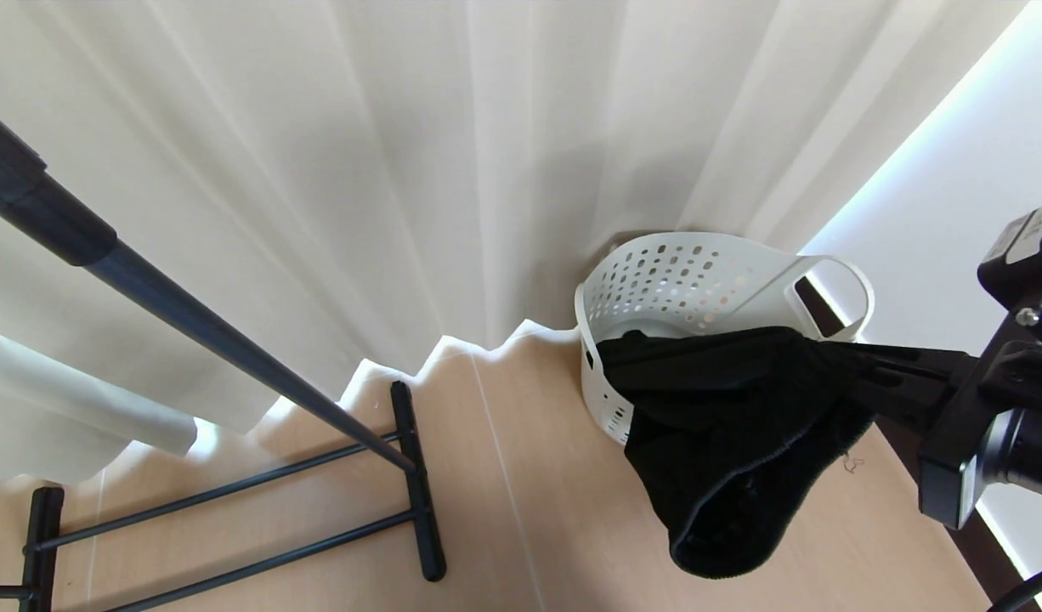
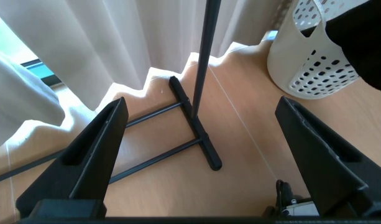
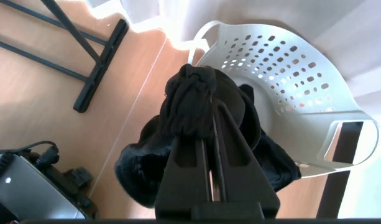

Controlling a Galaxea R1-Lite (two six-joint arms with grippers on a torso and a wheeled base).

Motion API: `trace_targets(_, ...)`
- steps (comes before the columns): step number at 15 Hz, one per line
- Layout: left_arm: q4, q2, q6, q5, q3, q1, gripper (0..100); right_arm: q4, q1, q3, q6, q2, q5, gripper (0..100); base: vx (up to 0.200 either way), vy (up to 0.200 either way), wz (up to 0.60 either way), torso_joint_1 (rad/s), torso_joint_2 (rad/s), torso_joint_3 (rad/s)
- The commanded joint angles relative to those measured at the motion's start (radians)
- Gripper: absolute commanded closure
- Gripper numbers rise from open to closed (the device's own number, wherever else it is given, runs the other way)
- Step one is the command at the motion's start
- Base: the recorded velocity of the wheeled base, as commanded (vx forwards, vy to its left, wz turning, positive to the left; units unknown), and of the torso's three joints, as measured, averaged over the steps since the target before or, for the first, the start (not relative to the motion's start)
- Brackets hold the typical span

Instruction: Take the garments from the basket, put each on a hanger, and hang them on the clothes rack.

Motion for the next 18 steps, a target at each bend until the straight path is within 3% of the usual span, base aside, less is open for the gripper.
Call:
trace_targets(1,-0.001,0.001,0.001,0.0,0.0,-0.001,0,-0.012,-0.016,0.022,-0.001,0.025,0.008,100,0.0,0.0,0.0,-0.002,0.01,0.11)
trace_targets(18,-0.001,0.0,-0.004,0.003,0.0,-0.001,0,-0.106,-0.031,0.082,-0.001,0.036,0.029,100,0.0,0.0,0.0,0.003,-0.03,0.168)
